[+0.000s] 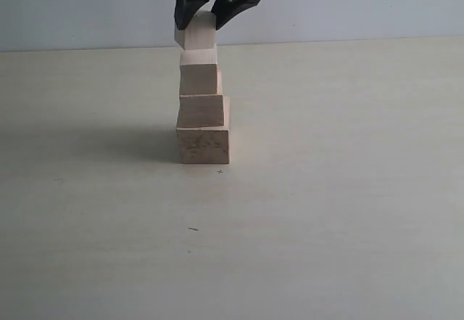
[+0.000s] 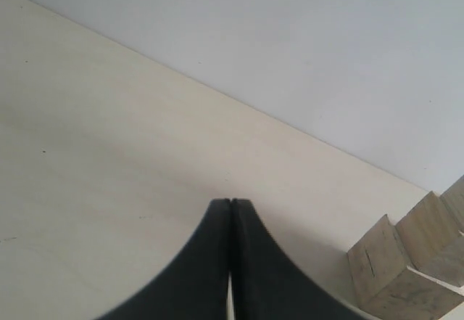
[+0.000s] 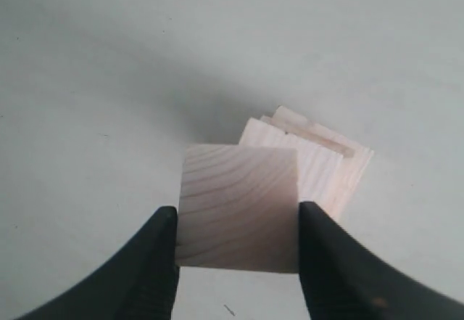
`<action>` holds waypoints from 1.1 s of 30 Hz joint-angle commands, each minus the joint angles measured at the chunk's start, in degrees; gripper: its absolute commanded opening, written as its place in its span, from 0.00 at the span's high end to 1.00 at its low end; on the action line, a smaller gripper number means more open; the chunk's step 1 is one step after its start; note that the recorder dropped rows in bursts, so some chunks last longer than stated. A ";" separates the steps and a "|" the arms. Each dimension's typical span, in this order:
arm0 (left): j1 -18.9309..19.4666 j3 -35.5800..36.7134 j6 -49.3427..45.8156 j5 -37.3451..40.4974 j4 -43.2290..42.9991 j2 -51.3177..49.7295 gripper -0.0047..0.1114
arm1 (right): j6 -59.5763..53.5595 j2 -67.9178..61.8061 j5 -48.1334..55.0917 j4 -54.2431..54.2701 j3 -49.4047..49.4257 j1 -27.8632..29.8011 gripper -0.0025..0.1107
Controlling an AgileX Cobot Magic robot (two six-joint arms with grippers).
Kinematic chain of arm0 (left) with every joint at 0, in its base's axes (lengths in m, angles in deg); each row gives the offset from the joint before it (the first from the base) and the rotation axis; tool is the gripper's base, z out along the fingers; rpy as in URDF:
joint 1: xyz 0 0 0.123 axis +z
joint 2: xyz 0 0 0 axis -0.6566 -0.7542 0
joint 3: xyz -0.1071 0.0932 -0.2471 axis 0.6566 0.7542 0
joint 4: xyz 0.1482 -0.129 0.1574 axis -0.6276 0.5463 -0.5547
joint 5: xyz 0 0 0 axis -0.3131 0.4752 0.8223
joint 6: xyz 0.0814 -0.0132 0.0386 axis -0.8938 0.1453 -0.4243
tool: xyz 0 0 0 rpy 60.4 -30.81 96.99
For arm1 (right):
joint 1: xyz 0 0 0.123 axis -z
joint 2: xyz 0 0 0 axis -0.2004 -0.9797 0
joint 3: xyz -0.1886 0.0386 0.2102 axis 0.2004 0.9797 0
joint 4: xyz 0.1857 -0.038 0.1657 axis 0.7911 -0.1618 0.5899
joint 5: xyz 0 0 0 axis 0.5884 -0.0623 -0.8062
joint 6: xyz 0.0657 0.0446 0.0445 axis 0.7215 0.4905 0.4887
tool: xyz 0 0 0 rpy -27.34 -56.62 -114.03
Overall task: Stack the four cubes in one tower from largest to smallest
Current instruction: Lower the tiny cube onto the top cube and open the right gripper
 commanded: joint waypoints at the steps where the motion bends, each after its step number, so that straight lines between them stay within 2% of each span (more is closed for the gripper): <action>1: -0.38 0.18 -0.29 0.37 -0.25 0.41 0.96 | 7.04 0.21 -4.10 -7.62 -0.37 -2.78 0.69; 5: -0.38 0.18 -0.29 0.57 -0.25 0.41 0.96 | 19.01 0.21 -4.14 -21.14 -0.37 -7.11 0.70; 9: -0.38 0.18 -0.29 0.55 -0.25 0.68 0.96 | 23.40 -0.05 -3.92 -25.90 -0.37 -9.40 0.70; 19: -0.38 0.18 -0.29 0.68 -0.25 0.89 0.96 | 29.17 -1.14 -0.94 -25.99 -0.37 -10.02 0.70; 33: -0.38 0.18 -0.03 0.68 -0.25 0.89 0.96 | 29.58 -3.39 -1.29 -25.15 -0.37 -10.02 0.70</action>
